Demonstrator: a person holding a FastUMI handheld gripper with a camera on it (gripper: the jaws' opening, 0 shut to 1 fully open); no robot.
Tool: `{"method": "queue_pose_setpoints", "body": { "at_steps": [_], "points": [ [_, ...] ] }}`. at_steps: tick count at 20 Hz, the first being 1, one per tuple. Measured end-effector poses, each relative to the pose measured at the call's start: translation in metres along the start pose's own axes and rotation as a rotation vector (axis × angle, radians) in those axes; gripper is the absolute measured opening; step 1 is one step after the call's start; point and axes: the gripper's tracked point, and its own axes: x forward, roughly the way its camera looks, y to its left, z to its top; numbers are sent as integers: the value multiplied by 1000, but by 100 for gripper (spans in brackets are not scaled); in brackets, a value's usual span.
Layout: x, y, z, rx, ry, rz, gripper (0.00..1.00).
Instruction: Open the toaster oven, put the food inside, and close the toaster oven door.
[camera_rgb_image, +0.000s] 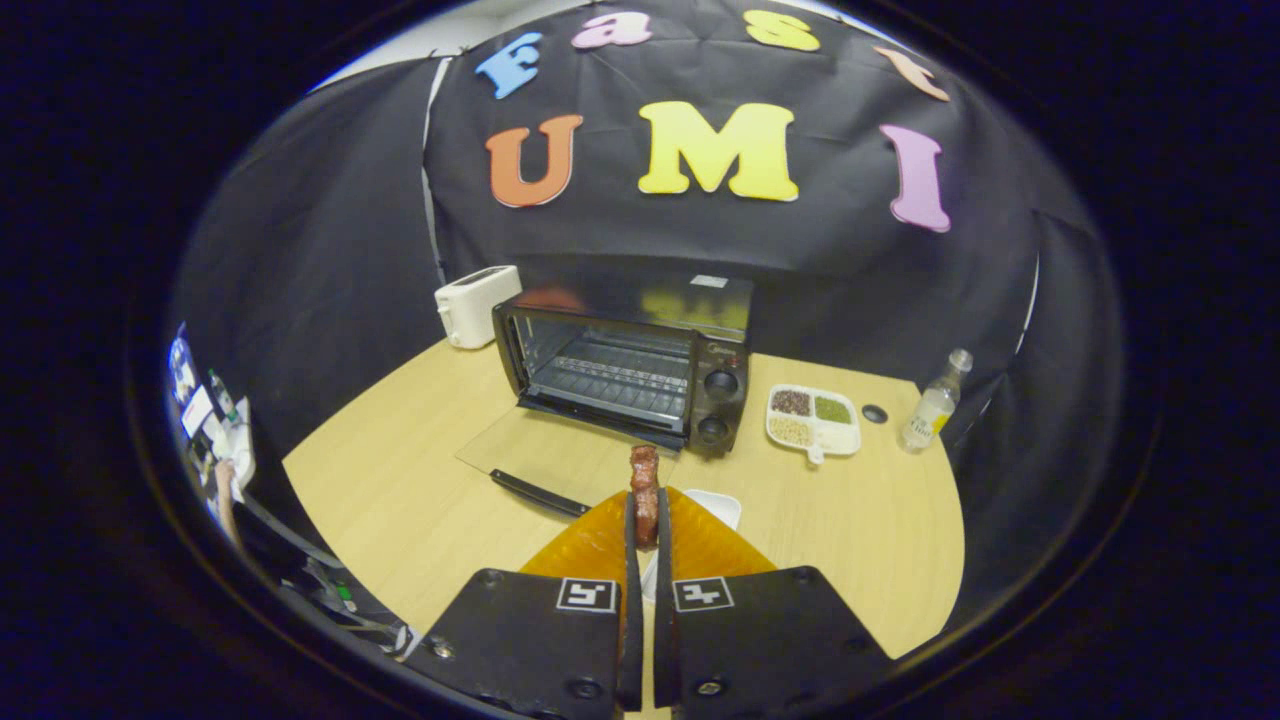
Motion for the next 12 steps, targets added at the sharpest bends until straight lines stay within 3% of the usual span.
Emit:
{"method": "queue_pose_setpoints", "body": {
  "at_steps": [7, 12],
  "points": [
    [58, 67, 16, -61, -84, -71, 8],
    [99, 98, 28, -31, -164, -125, 8]
  ]
}}
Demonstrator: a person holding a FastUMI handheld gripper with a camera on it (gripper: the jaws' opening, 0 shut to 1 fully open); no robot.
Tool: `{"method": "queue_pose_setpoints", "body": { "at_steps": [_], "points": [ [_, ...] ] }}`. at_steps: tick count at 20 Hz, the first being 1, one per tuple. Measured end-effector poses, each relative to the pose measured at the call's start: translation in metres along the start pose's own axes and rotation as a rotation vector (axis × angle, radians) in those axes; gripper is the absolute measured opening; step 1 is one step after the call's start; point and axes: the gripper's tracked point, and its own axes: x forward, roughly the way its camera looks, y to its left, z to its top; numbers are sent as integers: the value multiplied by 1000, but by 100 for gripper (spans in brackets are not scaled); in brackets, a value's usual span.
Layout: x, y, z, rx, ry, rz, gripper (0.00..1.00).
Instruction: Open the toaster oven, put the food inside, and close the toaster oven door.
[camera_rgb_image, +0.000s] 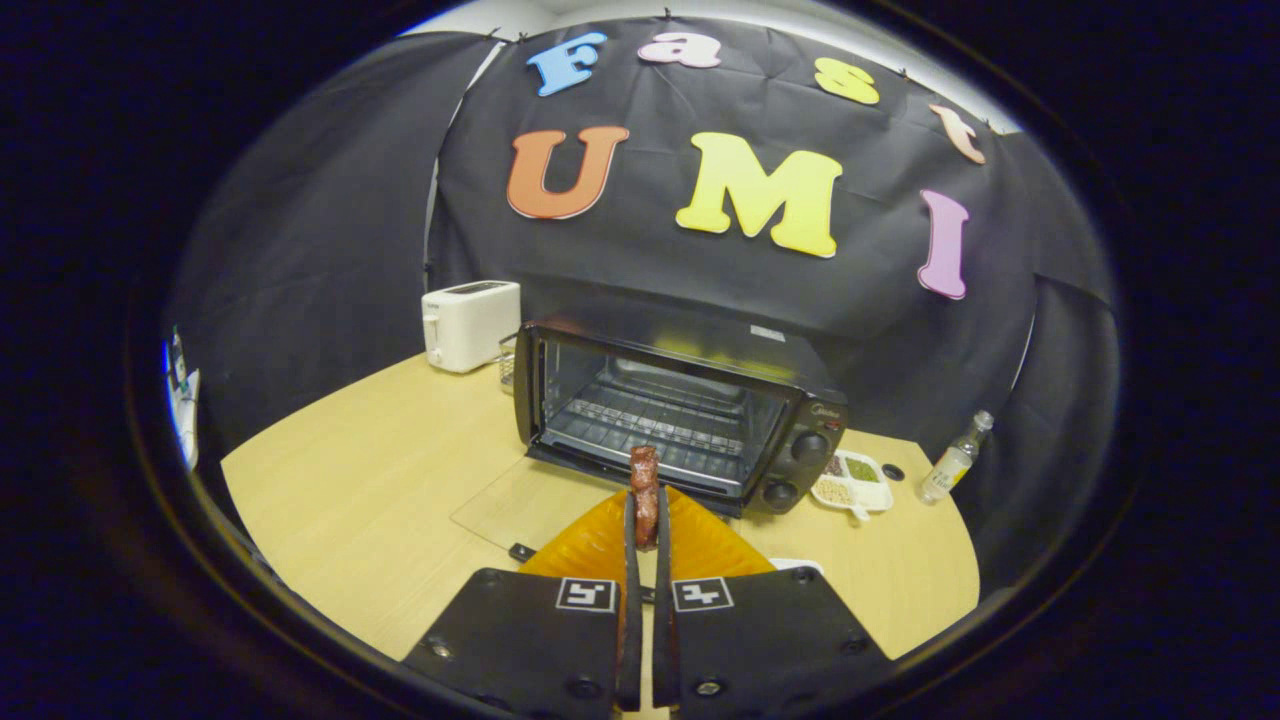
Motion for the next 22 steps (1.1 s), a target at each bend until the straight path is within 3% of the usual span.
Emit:
{"method": "queue_pose_setpoints", "body": {
  "at_steps": [8, 15, 19, 22],
  "points": [
    [47, 17, 15, 235, -108, -25, 8],
    [88, 13, 35, 696, -176, 173, 7],
    [124, -8, 36, 962, -151, 219, 7],
    [158, -23, 33, 1060, -171, 203, 8]
  ]
}}
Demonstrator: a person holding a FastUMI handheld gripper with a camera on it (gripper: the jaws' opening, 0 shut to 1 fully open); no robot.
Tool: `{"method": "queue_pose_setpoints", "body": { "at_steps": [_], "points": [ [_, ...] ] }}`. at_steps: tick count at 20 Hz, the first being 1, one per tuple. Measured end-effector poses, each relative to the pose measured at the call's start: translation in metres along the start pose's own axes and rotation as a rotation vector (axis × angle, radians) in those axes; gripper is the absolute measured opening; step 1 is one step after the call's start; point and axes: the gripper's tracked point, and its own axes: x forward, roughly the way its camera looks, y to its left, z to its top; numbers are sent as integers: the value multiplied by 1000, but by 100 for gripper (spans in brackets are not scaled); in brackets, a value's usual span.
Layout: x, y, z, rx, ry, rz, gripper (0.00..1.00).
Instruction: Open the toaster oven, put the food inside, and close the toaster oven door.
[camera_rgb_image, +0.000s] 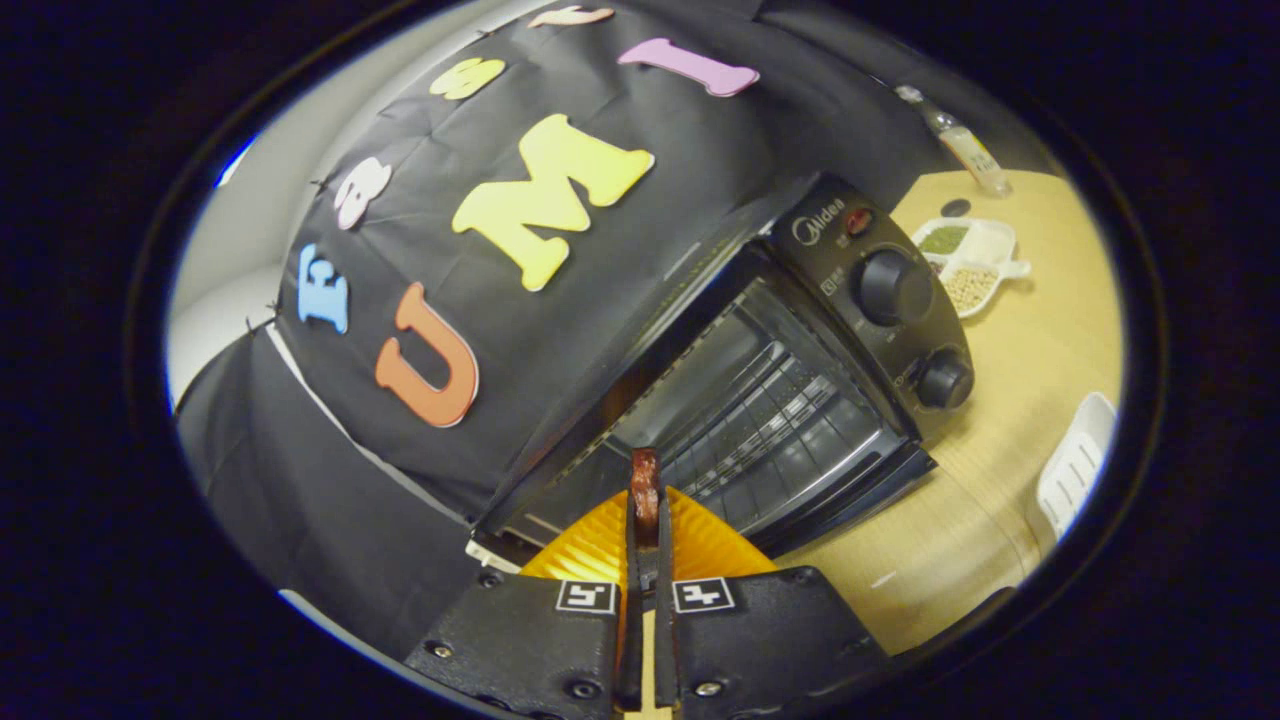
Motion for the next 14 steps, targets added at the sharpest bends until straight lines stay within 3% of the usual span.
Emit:
{"method": "queue_pose_setpoints", "body": {
  "at_steps": [6, 10, 14],
  "points": [
    [38, -33, 2, 102, -14, -38, 8],
    [44, -44, 5, 58, -24, -63, 11],
    [38, -45, 6, -67, -20, -105, 14]
  ]
}}
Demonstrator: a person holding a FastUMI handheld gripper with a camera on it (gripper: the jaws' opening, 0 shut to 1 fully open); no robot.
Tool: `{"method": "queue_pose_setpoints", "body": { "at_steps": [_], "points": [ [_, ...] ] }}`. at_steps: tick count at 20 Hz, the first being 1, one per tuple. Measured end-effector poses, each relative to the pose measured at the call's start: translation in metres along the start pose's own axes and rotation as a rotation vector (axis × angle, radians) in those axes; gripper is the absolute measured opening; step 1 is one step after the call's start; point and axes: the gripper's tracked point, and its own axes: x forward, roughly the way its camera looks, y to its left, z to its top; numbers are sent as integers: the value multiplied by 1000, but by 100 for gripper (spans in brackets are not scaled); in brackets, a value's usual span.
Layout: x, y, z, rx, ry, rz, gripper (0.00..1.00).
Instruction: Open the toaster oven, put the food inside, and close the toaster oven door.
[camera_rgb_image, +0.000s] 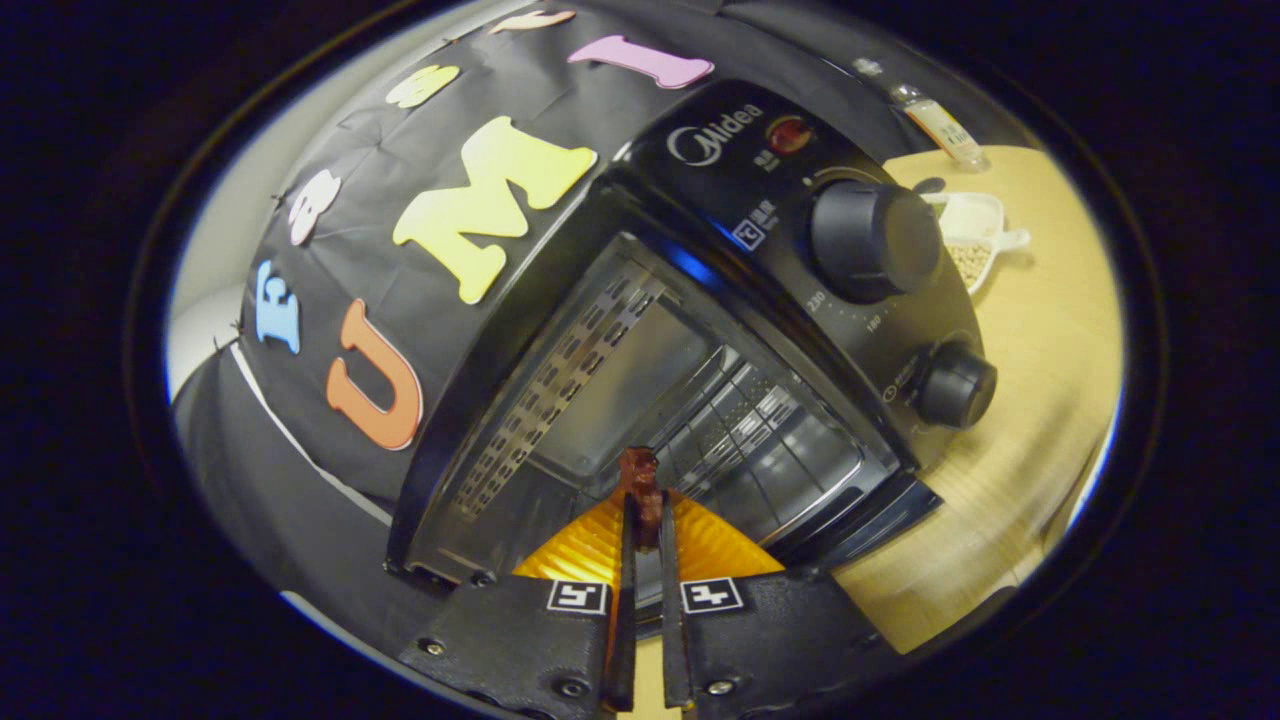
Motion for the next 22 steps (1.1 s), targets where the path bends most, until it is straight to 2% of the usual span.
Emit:
{"method": "queue_pose_setpoints", "body": {
  "at_steps": [2, 9, 13, 18, 19, 22],
  "points": [
    [0, -5, 2, -77, -11, -41, 19],
    [-10, -19, 9, -209, -32, -154, 36],
    [-29, -12, 16, -368, -70, -170, 51],
    [-69, 5, -9, -561, -56, -140, 83],
    [-80, 6, -16, -587, -51, -141, 83],
    [-115, 10, -36, -681, -46, -151, 95]
  ]
}}
